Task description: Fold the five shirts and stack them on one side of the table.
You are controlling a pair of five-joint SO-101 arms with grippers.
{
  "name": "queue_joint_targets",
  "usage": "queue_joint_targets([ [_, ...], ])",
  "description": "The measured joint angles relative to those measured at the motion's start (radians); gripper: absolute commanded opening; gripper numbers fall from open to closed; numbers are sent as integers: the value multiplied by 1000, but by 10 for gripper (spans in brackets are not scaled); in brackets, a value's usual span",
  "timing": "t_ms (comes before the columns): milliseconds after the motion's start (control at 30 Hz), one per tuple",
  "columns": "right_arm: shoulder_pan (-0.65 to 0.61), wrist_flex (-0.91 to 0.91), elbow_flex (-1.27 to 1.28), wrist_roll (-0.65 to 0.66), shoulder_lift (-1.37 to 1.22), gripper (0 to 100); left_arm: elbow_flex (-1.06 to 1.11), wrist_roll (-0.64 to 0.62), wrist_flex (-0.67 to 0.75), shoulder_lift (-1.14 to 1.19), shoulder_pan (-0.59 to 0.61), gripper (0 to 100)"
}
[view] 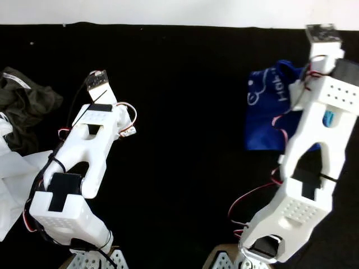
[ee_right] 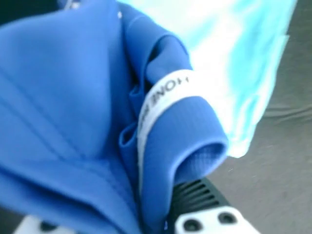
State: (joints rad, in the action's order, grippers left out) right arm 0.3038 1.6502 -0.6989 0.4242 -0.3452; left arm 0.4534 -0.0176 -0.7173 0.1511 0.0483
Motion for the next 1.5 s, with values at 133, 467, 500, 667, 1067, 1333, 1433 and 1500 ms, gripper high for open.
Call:
queue_joint_targets([
  [133, 64, -112, 0, 5, -100, 5, 0, 0, 0, 0, 0, 101],
  [467, 163, -258, -244, 5, -427, 5, 0, 0, 3, 3, 0, 101],
  [500, 164, -258, -285, 5, -456, 5, 0, 0, 3, 3, 0, 101],
  [667, 164, -233, -427, 5, -560, 29, 0, 0, 3, 3, 0, 101],
  [1067, 164, -204, -629, -298, -586, 224, 0, 0, 3, 3, 0, 101],
  [1333, 89, -204, -686, -362, -586, 209, 0, 0, 3, 3, 0, 101],
  [1433, 58, -204, -686, -367, -586, 54, 0, 0, 3, 3, 0, 101],
  [1500, 37, -204, -686, -368, -586, 5, 0, 0, 3, 3, 0, 101],
])
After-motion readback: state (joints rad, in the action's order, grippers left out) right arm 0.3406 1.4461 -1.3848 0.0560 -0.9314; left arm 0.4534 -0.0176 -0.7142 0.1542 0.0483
